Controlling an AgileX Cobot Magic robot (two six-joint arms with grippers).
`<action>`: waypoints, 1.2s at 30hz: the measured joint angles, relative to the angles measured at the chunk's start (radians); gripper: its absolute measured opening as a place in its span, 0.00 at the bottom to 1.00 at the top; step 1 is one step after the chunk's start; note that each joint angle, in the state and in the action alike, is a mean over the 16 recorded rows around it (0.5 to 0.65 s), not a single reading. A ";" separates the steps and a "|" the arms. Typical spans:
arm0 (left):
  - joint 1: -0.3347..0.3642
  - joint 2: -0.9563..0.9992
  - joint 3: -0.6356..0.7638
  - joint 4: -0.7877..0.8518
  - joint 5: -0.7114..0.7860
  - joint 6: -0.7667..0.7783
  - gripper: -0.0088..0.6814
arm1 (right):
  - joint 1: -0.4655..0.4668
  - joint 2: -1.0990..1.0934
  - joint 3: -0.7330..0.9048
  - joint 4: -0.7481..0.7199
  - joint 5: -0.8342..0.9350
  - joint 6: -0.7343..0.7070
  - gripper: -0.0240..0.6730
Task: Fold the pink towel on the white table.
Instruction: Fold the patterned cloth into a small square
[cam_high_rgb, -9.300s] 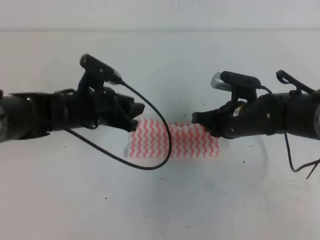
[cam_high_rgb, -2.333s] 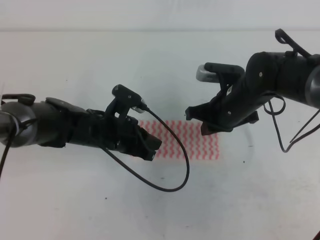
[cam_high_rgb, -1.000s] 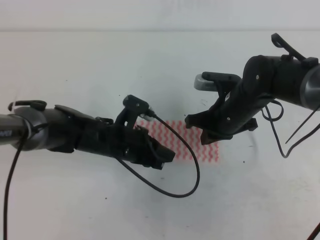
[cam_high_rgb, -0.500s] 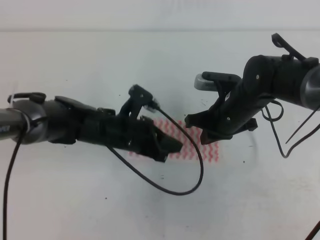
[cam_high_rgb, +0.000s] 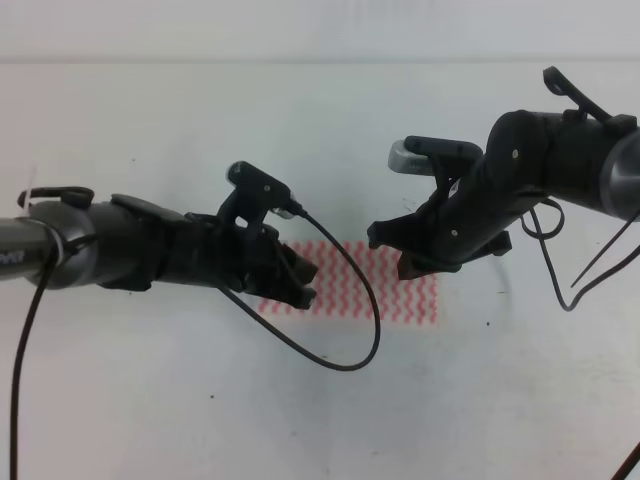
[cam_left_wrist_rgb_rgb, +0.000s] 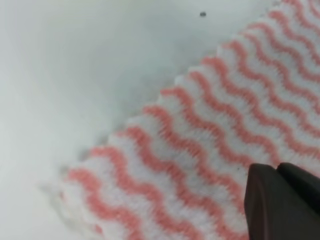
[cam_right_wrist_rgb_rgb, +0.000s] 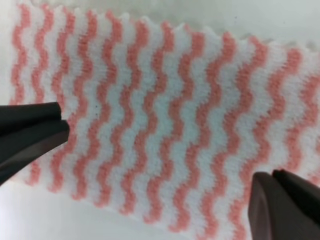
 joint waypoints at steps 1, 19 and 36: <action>0.000 0.004 0.000 0.005 0.002 -0.004 0.01 | 0.000 0.000 0.000 0.000 0.000 0.000 0.01; 0.000 -0.090 -0.042 0.044 0.025 -0.048 0.01 | 0.000 0.000 0.000 0.004 -0.006 0.000 0.01; 0.005 -0.048 -0.043 0.110 0.006 -0.087 0.01 | 0.000 -0.001 0.000 -0.060 -0.024 0.045 0.07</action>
